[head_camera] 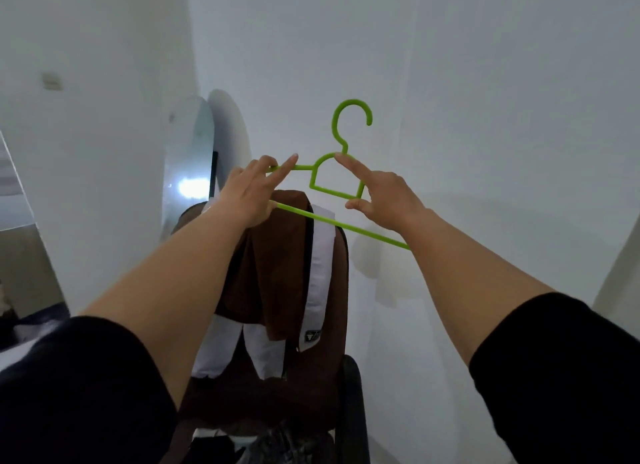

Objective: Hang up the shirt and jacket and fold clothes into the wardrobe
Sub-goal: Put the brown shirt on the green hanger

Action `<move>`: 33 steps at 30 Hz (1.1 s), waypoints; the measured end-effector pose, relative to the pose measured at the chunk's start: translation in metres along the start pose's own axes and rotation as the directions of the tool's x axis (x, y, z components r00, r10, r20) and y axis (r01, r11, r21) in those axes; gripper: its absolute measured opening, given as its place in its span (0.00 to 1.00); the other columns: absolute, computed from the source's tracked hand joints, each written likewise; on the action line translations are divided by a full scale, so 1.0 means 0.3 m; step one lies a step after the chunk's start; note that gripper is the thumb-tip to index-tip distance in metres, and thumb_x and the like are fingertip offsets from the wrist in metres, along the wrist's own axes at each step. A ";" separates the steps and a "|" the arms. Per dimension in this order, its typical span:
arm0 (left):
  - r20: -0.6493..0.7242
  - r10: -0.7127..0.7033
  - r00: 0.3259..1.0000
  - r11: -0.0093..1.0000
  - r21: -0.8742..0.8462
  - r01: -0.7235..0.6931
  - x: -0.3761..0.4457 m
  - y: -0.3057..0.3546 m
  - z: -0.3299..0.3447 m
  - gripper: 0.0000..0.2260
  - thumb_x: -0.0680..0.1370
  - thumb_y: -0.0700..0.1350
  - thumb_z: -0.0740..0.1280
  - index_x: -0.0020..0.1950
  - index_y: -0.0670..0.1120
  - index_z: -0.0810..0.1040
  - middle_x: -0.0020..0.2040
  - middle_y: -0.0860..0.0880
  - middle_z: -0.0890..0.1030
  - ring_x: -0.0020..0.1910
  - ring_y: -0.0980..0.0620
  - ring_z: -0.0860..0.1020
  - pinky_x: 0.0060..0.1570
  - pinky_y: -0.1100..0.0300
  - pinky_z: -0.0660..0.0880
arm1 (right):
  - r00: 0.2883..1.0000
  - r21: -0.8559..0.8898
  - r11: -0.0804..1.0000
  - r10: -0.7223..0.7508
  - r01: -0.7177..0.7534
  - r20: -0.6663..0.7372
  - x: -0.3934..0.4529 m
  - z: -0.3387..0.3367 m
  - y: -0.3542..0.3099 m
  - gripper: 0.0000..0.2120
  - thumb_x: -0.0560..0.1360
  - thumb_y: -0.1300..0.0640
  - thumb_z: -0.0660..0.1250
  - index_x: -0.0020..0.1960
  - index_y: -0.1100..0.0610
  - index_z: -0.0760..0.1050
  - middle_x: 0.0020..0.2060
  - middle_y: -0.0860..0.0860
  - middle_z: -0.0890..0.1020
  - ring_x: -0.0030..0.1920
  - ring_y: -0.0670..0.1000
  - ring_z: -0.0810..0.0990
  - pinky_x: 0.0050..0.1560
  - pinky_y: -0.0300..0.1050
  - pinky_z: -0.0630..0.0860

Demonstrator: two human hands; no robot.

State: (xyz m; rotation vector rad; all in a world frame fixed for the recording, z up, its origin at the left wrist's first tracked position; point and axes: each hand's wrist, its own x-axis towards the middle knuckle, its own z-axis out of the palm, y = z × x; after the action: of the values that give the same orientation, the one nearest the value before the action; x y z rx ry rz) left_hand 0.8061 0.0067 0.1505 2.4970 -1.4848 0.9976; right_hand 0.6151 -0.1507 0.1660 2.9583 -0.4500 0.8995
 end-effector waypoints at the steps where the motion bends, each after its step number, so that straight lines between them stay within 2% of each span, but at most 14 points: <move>1: 0.021 -0.015 1.000 1.000 0.004 0.015 0.029 -0.003 0.039 0.39 0.76 0.49 0.66 0.77 0.54 0.42 0.71 0.45 0.62 0.66 0.45 0.66 0.59 0.48 0.68 | 1.000 -0.005 1.000 -0.010 0.010 0.010 0.033 0.023 0.027 0.38 0.75 0.52 0.68 0.75 0.38 0.49 0.31 0.47 0.65 0.40 0.52 0.71 0.45 0.44 0.68; 6: 0.072 -0.158 0.985 0.986 -0.038 0.161 0.175 0.007 0.194 0.42 0.76 0.51 0.66 0.77 0.52 0.37 0.75 0.47 0.55 0.72 0.45 0.59 0.65 0.44 0.64 | 1.000 0.025 0.999 -0.025 0.025 0.016 0.224 0.153 0.183 0.36 0.76 0.57 0.67 0.75 0.38 0.50 0.34 0.50 0.68 0.39 0.54 0.72 0.45 0.45 0.69; 10: 0.151 -0.287 0.946 0.948 -0.096 0.303 0.268 0.001 0.308 0.40 0.76 0.53 0.65 0.77 0.52 0.38 0.76 0.45 0.52 0.74 0.44 0.55 0.68 0.41 0.59 | 0.999 0.043 0.999 -0.030 0.031 -0.013 0.367 0.291 0.276 0.30 0.79 0.63 0.57 0.74 0.39 0.55 0.42 0.55 0.71 0.41 0.56 0.72 0.44 0.47 0.69; 16: 0.361 -0.437 0.824 0.863 -0.089 0.497 0.362 -0.043 0.491 0.35 0.76 0.65 0.58 0.77 0.56 0.47 0.77 0.41 0.46 0.76 0.41 0.48 0.70 0.37 0.52 | 0.999 0.040 0.998 -0.052 0.051 0.015 0.506 0.496 0.361 0.30 0.79 0.65 0.53 0.74 0.40 0.57 0.42 0.55 0.71 0.41 0.56 0.72 0.42 0.45 0.65; 19: 0.469 -0.474 0.745 0.773 -0.183 0.607 0.395 -0.044 0.550 0.40 0.70 0.73 0.55 0.77 0.57 0.49 0.77 0.41 0.47 0.76 0.40 0.45 0.69 0.33 0.47 | 0.996 0.063 0.995 -0.076 0.073 0.049 0.540 0.577 0.375 0.29 0.79 0.65 0.53 0.74 0.40 0.58 0.42 0.55 0.71 0.40 0.55 0.71 0.42 0.45 0.67; 22: 0.525 -0.492 0.695 0.746 -0.158 0.647 0.427 -0.022 0.596 0.46 0.65 0.77 0.55 0.77 0.56 0.50 0.78 0.41 0.45 0.76 0.40 0.42 0.67 0.30 0.43 | 0.995 0.073 0.995 -0.075 0.070 0.072 0.559 0.637 0.388 0.28 0.79 0.65 0.53 0.73 0.40 0.61 0.40 0.54 0.69 0.40 0.56 0.71 0.43 0.47 0.69; 24: 0.521 -0.517 0.679 0.742 -0.123 0.659 0.449 -0.014 0.623 0.43 0.68 0.75 0.57 0.77 0.56 0.53 0.77 0.41 0.47 0.76 0.39 0.43 0.66 0.28 0.43 | 0.995 0.080 0.995 -0.061 0.054 0.079 0.568 0.663 0.397 0.27 0.79 0.65 0.52 0.72 0.41 0.64 0.40 0.53 0.67 0.39 0.55 0.69 0.41 0.45 0.65; 26: 0.484 -0.547 0.683 0.728 -0.129 0.674 0.466 -0.014 0.640 0.33 0.73 0.69 0.58 0.75 0.57 0.59 0.76 0.41 0.53 0.76 0.39 0.48 0.65 0.27 0.45 | 0.995 0.085 0.995 -0.051 0.044 0.084 0.574 0.677 0.402 0.26 0.79 0.65 0.52 0.71 0.43 0.66 0.40 0.53 0.67 0.39 0.54 0.68 0.42 0.43 0.63; 29: 0.422 -0.595 0.684 0.694 -0.160 0.702 0.482 -0.019 0.660 0.22 0.77 0.59 0.60 0.70 0.55 0.69 0.71 0.43 0.65 0.72 0.40 0.57 0.65 0.27 0.49 | 0.995 0.110 0.994 -0.019 0.008 0.099 0.577 0.679 0.399 0.24 0.79 0.64 0.53 0.71 0.46 0.68 0.42 0.53 0.67 0.42 0.54 0.68 0.44 0.43 0.65; 33: 0.350 -0.618 0.704 0.653 -0.272 0.707 0.477 -0.010 0.637 0.15 0.79 0.51 0.60 0.63 0.51 0.76 0.63 0.43 0.74 0.67 0.40 0.65 0.66 0.28 0.51 | 0.993 0.188 0.981 0.029 -0.051 0.117 0.555 0.650 0.376 0.20 0.80 0.60 0.53 0.70 0.48 0.69 0.45 0.53 0.68 0.49 0.57 0.73 0.51 0.43 0.67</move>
State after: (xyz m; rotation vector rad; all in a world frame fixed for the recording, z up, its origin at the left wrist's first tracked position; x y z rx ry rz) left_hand 0.9490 -0.1714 0.0813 2.5523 -0.5570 0.2503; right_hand 0.8215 -0.3226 0.0869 3.1988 -0.4521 0.8233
